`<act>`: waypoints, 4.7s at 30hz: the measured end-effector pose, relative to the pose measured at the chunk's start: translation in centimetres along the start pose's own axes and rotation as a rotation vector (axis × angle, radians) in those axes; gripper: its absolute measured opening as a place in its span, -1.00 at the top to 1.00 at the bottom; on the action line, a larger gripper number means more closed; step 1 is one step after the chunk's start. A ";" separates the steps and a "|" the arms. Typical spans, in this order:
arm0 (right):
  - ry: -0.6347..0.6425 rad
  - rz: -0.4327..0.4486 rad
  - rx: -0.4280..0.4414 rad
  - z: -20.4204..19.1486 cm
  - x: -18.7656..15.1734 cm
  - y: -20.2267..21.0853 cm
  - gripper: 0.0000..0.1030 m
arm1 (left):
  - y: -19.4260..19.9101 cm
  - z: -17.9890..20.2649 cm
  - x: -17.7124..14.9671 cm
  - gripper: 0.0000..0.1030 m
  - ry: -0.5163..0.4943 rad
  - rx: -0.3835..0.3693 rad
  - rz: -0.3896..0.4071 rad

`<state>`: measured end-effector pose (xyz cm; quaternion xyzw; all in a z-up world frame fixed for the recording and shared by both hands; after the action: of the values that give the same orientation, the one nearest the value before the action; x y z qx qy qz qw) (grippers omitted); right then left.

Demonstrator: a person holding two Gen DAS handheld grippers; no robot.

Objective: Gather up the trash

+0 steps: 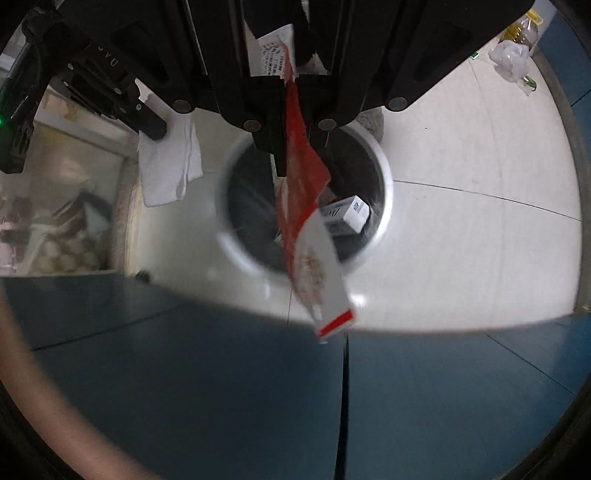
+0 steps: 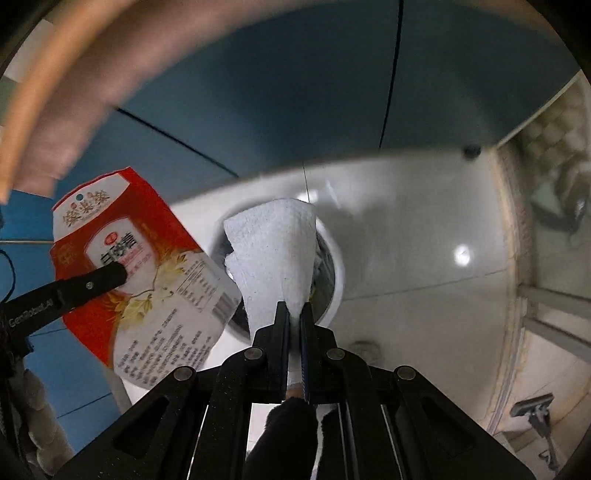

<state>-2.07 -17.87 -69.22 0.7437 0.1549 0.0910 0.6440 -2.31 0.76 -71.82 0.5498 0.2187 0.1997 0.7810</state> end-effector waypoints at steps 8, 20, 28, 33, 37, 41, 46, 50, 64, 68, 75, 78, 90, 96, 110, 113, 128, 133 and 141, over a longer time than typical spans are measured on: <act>0.024 -0.107 -0.001 0.1 -0.5 -12.4 0.88 | -8.1 -2.8 -1.0 0.89 0.027 -0.026 -0.116; 0.039 -0.081 -0.026 -0.7 0.7 -10.2 -0.61 | -3.8 -4.5 -1.7 -1.00 0.052 0.036 0.002; 0.113 -0.020 -0.112 -0.9 0.4 -5.9 -1.00 | 2.4 -3.9 -3.3 -1.00 0.039 0.154 0.124; 0.142 0.022 -0.153 -0.9 -0.3 -1.7 -1.00 | 6.8 -2.9 -5.0 -1.00 0.038 0.204 0.170; 0.163 0.068 -0.158 -1.4 -1.2 4.6 -1.00 | 12.2 -1.4 -7.3 -1.00 0.048 0.212 0.193; 0.190 0.118 -0.146 -2.0 -2.8 12.6 -1.00 | 18.8 1.4 -9.9 -1.00 0.038 0.212 0.222; 0.219 0.173 -0.112 -2.7 -5.4 23.9 -1.00 | 27.3 5.2 -13.7 -1.00 0.012 0.191 0.261; 0.230 0.210 -0.072 -3.4 -7.9 32.9 -1.00 | 33.7 7.8 -16.5 -1.00 0.011 0.137 0.283; 0.259 0.371 0.086 -6.9 -14.9 59.2 -1.00 | 52.3 13.9 -20.6 -1.00 -0.136 0.018 0.457; 0.255 0.385 0.145 -7.3 -16.0 63.0 -1.00 | 54.6 15.0 -21.8 -1.00 -0.157 -0.055 0.452; 0.261 0.408 0.218 -7.4 -17.8 66.9 -1.00 | 58.4 15.9 -24.2 -1.00 -0.165 -0.167 0.471; 0.260 0.397 0.250 -7.3 -18.4 67.6 -1.00 | 59.4 16.0 -25.1 -1.00 -0.161 -0.203 0.487; 0.281 0.336 0.292 -7.7 -19.4 67.0 -1.00 | 60.4 14.9 -26.6 -1.00 -0.123 -0.250 0.509; 0.299 0.316 0.293 -8.5 -19.4 66.5 -1.00 | 60.4 14.5 -26.7 -1.00 -0.128 -0.247 0.509; 0.318 0.277 0.289 -8.8 -19.4 65.3 -1.00 | 60.2 14.2 -27.0 -1.00 -0.160 -0.195 0.492; 0.316 0.273 0.286 -8.7 -19.3 65.2 -1.00 | 60.2 14.3 -27.1 -1.00 -0.168 -0.193 0.487; 0.319 0.271 0.287 -8.5 -19.3 65.3 -1.00 | 60.4 14.5 -26.9 -1.00 -0.167 -0.194 0.487; 0.307 0.274 0.286 -8.5 -19.4 65.3 -1.00 | 60.4 14.9 -26.8 -1.00 -0.177 -0.196 0.483; 0.270 0.286 0.275 -8.6 -19.7 65.2 -1.00 | 60.5 15.5 -26.1 -1.00 -0.209 -0.202 0.473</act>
<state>-16.06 -24.71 -2.38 0.8197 0.1438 0.2579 0.4908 -19.49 -6.52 -6.80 0.5223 -0.0184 0.3396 0.7820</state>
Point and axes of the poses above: each gripper's, at about its wrist camera, not at the fingertips, and y roughly against the way its jaws point, z to its right, x to its top, the point moved 3 cm from there along -y, roughly the way its jaws point, and after that the axes turned 4 degrees about -x, right-handed, at the moved point
